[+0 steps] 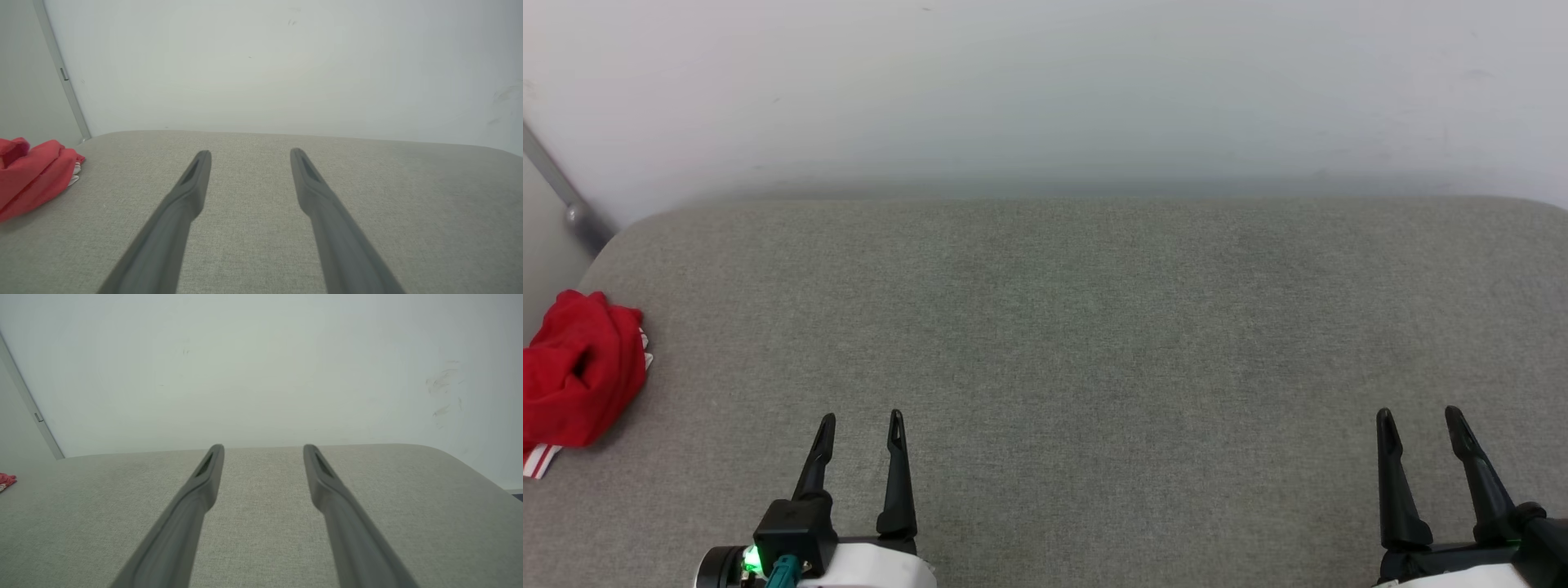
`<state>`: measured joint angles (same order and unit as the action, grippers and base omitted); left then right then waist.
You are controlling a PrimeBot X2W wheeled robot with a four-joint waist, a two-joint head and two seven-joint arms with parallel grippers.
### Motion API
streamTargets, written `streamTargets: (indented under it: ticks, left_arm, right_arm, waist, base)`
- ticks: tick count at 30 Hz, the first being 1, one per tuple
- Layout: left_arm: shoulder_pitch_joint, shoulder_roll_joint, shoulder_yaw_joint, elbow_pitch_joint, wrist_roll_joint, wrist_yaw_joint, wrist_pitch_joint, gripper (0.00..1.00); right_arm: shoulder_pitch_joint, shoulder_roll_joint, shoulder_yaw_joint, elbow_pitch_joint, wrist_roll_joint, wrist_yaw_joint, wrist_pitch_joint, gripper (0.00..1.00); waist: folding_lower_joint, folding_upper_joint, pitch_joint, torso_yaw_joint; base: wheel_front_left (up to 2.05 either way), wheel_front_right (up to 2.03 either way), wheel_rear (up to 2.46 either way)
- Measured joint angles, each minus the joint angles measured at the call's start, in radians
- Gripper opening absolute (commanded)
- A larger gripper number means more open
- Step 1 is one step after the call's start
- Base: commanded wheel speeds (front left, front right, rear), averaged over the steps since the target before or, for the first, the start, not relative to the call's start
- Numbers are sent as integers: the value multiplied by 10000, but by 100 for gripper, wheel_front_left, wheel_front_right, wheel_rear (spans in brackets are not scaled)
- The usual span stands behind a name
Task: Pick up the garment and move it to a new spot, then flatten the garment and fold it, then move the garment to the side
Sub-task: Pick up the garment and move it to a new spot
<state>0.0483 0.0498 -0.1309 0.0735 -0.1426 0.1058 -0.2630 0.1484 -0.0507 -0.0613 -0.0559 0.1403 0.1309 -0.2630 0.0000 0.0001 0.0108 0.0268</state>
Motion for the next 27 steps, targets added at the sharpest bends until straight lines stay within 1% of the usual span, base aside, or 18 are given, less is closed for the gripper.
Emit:
streamTargets:
  ticks: [8, 14, 20, 27]
  left_arm:
    - [0, 0, -2, 31, 2, 8, 0, 100]
    - [-3, 0, 46, 104, 73, 100, 0, 100]
    - [-24, 0, 75, 127, 23, 140, 0, 100]
    - [-98, 2, 111, 117, -77, 274, 0, 100]
  right_arm:
    - [3, 0, -12, 6, -2, 0, -2, 100]
    - [17, -2, -4, -15, -27, 0, -2, 100]
    - [71, -2, 40, -19, -67, 0, -2, 100]
    - [169, -2, 90, -65, -96, 0, -2, 100]
  waist:
    - [0, 0, 3, 79]
    - [0, 0, 7, 329]
    - [0, 0, 31, 816]
    - [0, 0, 105, 1678]
  base:
    - [0, 0, 0]
    - [0, 0, 0]
    - [0, 0, 0]
    - [0, 0, 0]
